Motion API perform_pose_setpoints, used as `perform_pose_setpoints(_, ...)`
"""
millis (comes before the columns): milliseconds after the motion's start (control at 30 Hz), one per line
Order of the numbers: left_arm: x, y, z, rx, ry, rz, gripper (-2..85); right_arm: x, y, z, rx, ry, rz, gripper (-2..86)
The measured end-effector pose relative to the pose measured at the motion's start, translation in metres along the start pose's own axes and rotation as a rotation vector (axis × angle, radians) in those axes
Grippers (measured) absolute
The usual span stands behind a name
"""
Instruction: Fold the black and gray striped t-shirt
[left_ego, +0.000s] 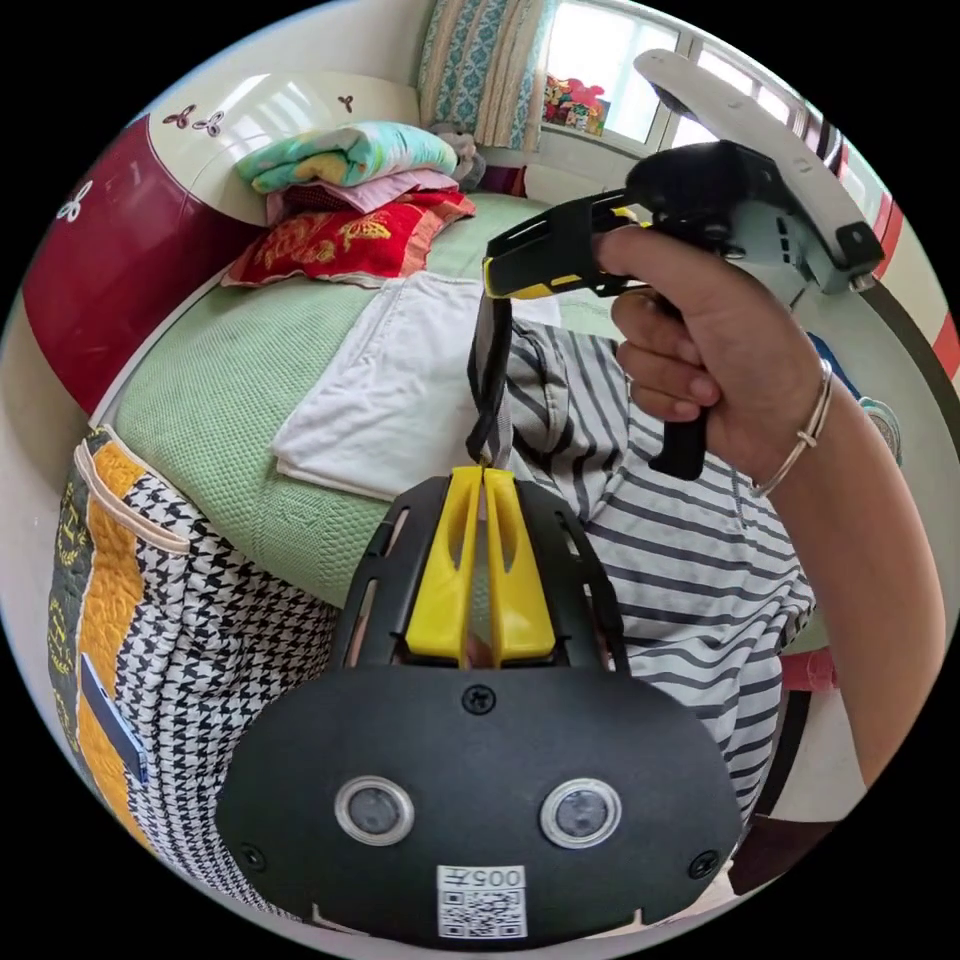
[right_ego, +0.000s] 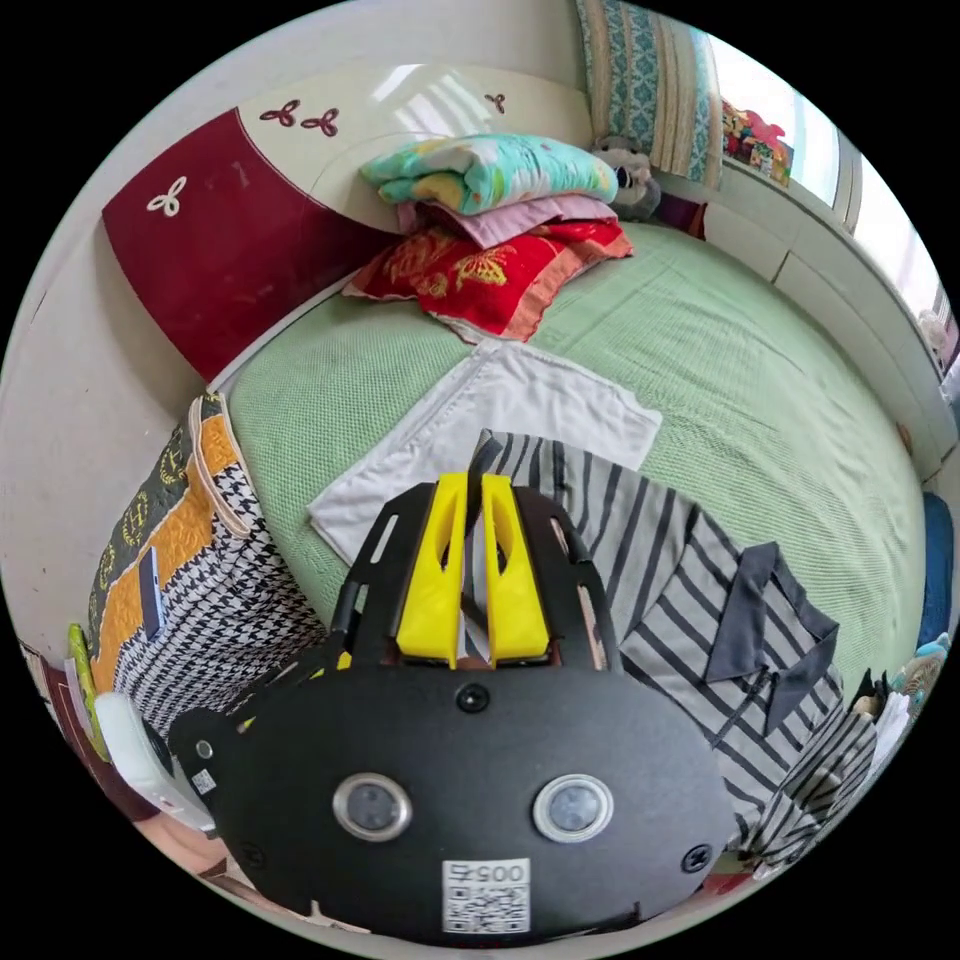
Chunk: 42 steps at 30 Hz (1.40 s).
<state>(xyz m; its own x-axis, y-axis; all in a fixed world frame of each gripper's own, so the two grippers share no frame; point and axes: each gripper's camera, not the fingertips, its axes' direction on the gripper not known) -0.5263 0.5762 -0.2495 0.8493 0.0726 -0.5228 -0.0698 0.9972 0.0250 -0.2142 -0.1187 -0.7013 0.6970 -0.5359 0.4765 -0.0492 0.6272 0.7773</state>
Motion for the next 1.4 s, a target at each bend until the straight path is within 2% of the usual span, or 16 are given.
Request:
perform_pose_setpoints(267, 0.057, 0.014, -0.028, 0.013, 0.084, 0.118, -0.3, 0.080, 0.048, -0.067, 0.107, 0.131, 0.071, -0.8)
perform_pose_setpoints(500, 0.098, 0.036, -0.015, -0.046, 0.089, 0.180, -0.4, 0.202, 0.136, -0.042, -0.030, 0.183, 0.297, 3.5)
perform_pose_setpoints(667, 0.117, 0.042, -0.004, -0.081, 0.060, 0.195, -0.2, 0.241, 0.187, -0.032, -0.036, 0.121, 0.380, 5.3)
perform_pose_setpoints(833, 0.124, 0.040, 0.000, -0.082, 0.057, 0.180, 0.1, 0.231, 0.203, -0.024, -0.046, 0.048, 0.303, 6.0)
perform_pose_setpoints(1133, 0.130, 0.041, 0.008, -0.101, 0.027, 0.185, 0.4, 0.144, 0.184, 0.000, -0.051, -0.020, 0.028, 6.2)
perform_pose_setpoints(1233, 0.127, 0.040, 0.007, -0.098, 0.033, 0.173, 0.4, 0.130, 0.181, 0.029, -0.141, 0.004, -0.011, 7.0)
perform_pose_setpoints(1300, 0.124, 0.040, 0.007, -0.096, 0.032, 0.169, 0.4, 0.133, 0.185, 0.055, -0.273, -0.013, 0.013, 7.1)
perform_pose_setpoints(1400, 0.120, 0.040, 0.008, -0.088, 0.033, 0.162, 0.5, 0.136, 0.200, 0.060, -0.275, -0.055, -0.028, 7.2)
